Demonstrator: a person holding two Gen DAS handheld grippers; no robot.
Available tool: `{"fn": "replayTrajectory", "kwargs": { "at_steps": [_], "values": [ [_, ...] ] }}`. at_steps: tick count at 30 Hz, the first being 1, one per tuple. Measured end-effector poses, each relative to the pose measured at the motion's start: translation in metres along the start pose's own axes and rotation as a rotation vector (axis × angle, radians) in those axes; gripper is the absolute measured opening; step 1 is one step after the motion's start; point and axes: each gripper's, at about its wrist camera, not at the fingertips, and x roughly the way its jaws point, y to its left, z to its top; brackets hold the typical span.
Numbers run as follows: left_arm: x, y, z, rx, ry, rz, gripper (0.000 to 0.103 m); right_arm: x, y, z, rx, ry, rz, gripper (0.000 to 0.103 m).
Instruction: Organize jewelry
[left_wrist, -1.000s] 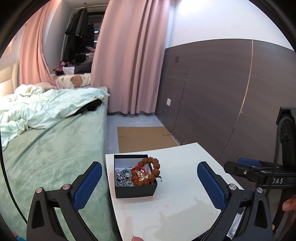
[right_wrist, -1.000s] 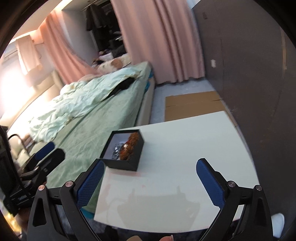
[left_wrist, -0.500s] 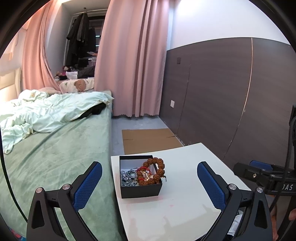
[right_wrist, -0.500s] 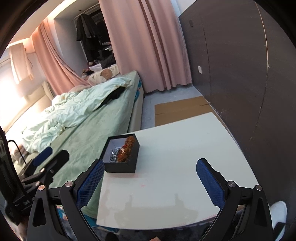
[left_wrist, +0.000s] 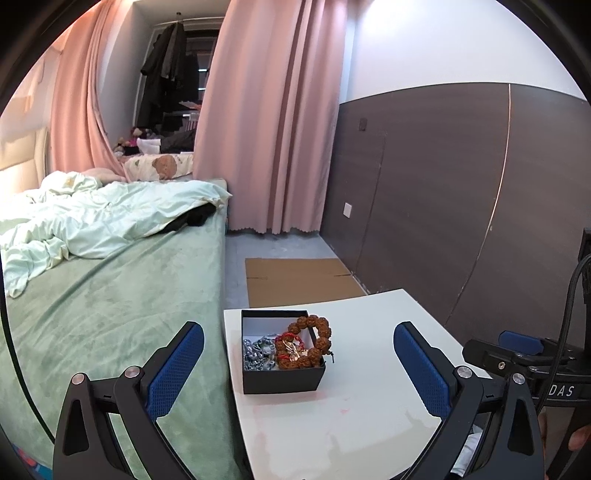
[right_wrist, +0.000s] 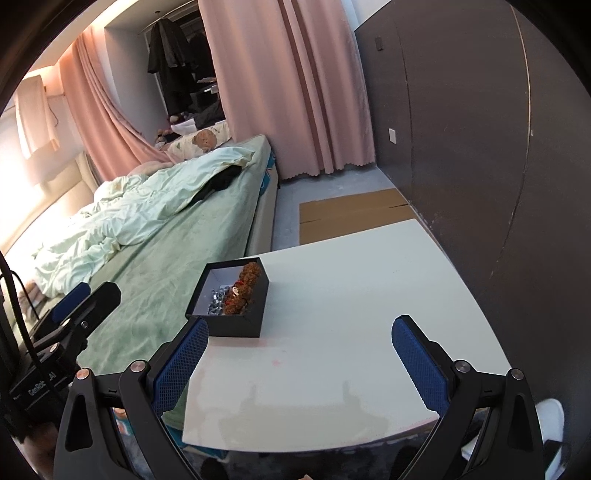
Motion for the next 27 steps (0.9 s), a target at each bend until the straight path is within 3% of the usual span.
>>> {"fn": "replayTrajectory", "kwargs": {
  "at_steps": [27],
  "values": [
    [0.0061,-0.0059,-0.0010,-0.016,0.006,-0.021,0.102,-0.0048,-0.0083,0.0036,-0.007,-0.007,-0.034,0.100]
  ]
}}
